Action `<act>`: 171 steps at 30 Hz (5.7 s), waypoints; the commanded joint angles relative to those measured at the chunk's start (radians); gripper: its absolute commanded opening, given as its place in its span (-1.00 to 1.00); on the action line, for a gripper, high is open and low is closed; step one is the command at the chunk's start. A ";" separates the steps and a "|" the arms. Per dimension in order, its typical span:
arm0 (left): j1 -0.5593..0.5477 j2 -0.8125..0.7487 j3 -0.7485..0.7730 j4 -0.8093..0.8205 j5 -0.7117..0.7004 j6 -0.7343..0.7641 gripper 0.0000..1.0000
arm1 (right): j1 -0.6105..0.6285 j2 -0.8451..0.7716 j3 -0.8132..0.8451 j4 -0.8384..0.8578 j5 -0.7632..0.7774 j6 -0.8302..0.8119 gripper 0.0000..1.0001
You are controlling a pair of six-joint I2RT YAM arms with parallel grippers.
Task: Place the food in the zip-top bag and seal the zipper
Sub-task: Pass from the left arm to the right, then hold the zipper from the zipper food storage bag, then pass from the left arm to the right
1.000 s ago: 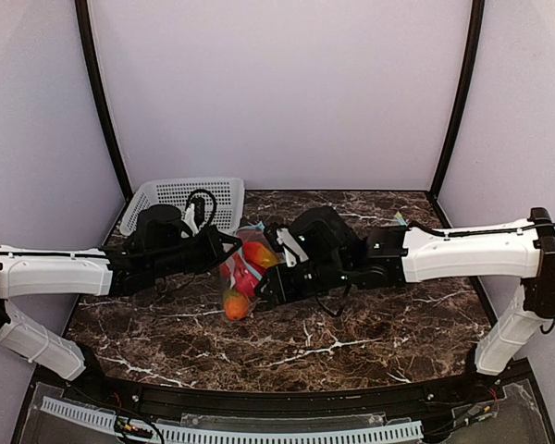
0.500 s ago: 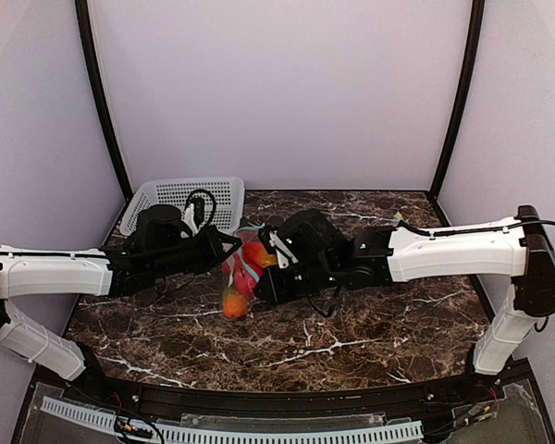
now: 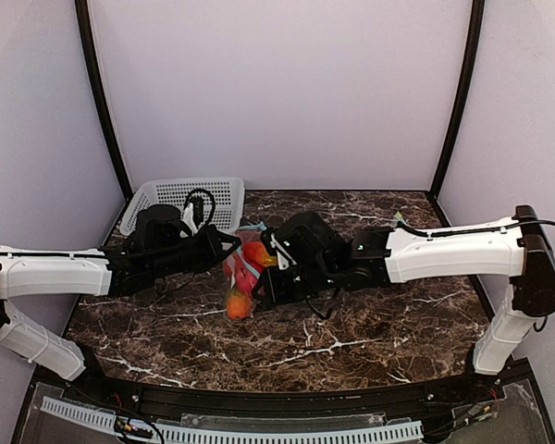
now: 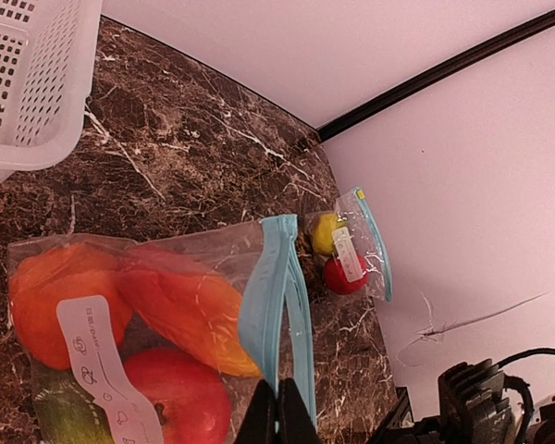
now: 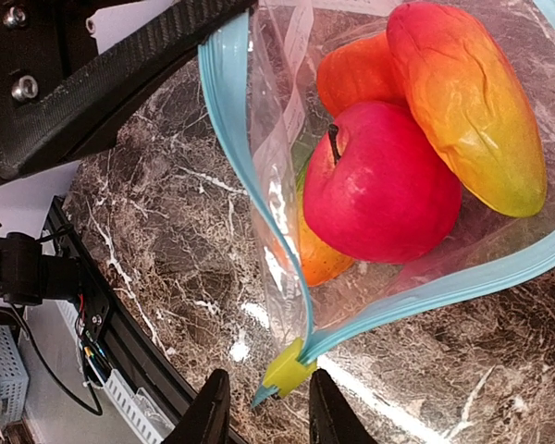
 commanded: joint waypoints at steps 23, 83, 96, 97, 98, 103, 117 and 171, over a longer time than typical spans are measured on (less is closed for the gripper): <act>0.001 -0.273 -0.130 -0.128 -0.013 0.146 -0.77 | 0.001 -0.186 -0.001 -0.007 -0.124 -0.659 -1.00; -0.075 0.167 0.326 -0.313 0.955 0.930 -0.37 | -0.114 -0.364 -0.208 0.045 -0.461 -0.821 -1.00; -0.082 0.164 0.310 -0.338 0.925 0.941 -0.30 | -0.127 -0.362 -0.213 0.050 -0.474 -0.810 -1.00; -0.084 0.165 0.311 -0.340 0.922 0.941 -0.30 | -0.128 -0.362 -0.212 0.050 -0.475 -0.810 -1.00; -0.084 0.167 0.314 -0.355 0.920 0.942 -0.30 | -0.129 -0.362 -0.212 0.050 -0.474 -0.810 -1.00; -0.091 0.166 0.318 -0.391 0.902 0.979 -0.42 | -0.130 -0.360 -0.213 0.050 -0.469 -0.808 -1.00; -0.091 0.145 0.315 -0.389 0.844 0.976 -0.98 | -0.136 -0.359 -0.225 0.049 -0.441 -0.792 -1.00; -0.024 0.082 0.341 -0.579 0.701 1.090 -0.99 | -0.147 -0.458 -0.269 -0.070 -0.221 -0.757 -1.00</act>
